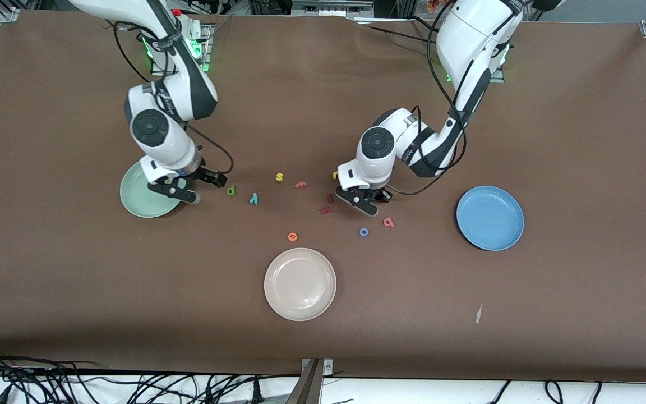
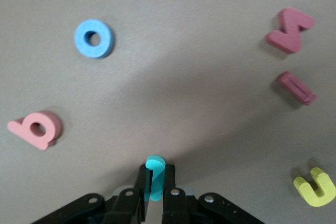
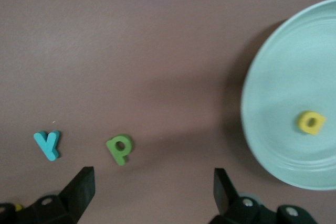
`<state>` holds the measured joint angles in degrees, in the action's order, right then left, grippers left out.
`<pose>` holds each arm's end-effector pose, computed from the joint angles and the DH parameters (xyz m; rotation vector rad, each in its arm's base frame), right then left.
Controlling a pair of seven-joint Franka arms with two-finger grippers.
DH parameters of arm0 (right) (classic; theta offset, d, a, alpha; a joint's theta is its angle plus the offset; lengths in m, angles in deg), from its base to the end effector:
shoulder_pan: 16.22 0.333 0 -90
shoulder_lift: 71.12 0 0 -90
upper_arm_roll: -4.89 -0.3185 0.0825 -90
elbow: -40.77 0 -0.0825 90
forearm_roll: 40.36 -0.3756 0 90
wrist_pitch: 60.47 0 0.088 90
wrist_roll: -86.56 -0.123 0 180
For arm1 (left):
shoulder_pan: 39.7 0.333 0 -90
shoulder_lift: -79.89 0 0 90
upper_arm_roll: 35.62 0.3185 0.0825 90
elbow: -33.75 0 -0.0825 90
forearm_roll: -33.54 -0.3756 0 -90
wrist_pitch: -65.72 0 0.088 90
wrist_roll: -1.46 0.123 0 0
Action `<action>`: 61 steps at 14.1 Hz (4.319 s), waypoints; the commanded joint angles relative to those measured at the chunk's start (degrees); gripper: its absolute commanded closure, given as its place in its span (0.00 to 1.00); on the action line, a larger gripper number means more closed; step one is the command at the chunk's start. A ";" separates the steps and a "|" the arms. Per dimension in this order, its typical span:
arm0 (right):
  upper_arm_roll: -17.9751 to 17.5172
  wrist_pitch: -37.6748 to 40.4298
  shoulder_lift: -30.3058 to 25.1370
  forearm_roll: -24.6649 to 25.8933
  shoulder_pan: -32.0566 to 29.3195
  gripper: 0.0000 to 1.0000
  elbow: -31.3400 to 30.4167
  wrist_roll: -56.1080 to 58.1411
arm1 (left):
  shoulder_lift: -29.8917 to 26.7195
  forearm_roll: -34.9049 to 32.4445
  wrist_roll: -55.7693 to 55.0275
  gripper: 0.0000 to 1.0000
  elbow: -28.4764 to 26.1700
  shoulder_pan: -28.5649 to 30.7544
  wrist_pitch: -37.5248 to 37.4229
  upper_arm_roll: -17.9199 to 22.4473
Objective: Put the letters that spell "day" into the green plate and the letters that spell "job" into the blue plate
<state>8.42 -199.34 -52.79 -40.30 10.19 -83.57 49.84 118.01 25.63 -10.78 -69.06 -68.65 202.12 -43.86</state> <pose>0.5083 0.2142 0.2325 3.0687 -0.3673 -0.0727 0.5156 -0.3816 0.1672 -3.0082 0.7869 0.0966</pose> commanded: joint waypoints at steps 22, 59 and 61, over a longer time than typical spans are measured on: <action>2.34 1.29 5.32 -0.06 2.25 0.94 5.42 14.55 | -1.99 0.87 18.75 0.00 9.46 29.92 -30.49 0.15; -0.02 -2.01 14.36 -4.46 7.08 0.42 13.52 5.87 | 4.24 -2.54 -45.50 0.66 5.07 10.23 2.82 -3.28; -0.02 -2.72 14.72 -4.46 6.99 0.45 13.60 5.87 | 4.51 -2.64 -45.41 0.71 5.07 10.14 2.82 -3.19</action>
<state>8.24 -201.30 -38.97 -45.18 17.07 -70.94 56.82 121.88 25.03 -55.44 -63.94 -58.06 204.27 -47.49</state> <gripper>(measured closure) 0.423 0.678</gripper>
